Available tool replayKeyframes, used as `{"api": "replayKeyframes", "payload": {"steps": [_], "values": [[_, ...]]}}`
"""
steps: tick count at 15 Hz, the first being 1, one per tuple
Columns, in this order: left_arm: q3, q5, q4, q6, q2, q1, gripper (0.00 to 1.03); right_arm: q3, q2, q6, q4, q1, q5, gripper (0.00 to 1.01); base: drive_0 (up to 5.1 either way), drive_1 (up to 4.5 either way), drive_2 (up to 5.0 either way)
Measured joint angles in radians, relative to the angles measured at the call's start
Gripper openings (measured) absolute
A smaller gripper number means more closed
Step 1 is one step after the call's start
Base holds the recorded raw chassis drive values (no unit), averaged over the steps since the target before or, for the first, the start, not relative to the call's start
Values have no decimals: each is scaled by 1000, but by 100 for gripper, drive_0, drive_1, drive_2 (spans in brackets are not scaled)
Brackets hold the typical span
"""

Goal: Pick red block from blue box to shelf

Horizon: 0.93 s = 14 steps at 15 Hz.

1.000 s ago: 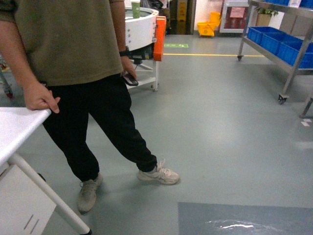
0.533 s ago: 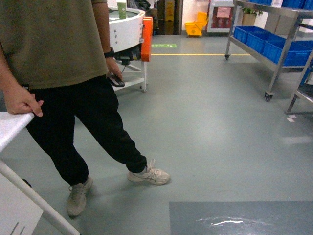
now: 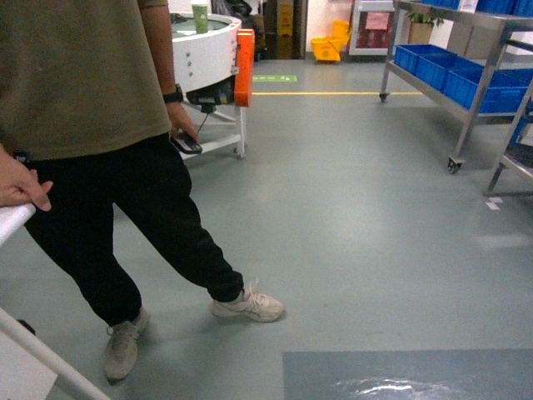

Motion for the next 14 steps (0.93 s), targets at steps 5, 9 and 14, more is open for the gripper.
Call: {"api": "replayKeyframes", "payload": {"steps": [5,9,14], "values": [[0,0,2,0,0,0,98,0,0,0,1,0,0,29,13,420,-394],[0,0,1,0,0,0,98,0,0,0,0,0,0,29,0,409,-409],[0,0,0,0,0,0,98,0,0,0,0,0,0,29,4,418,-411]]}}
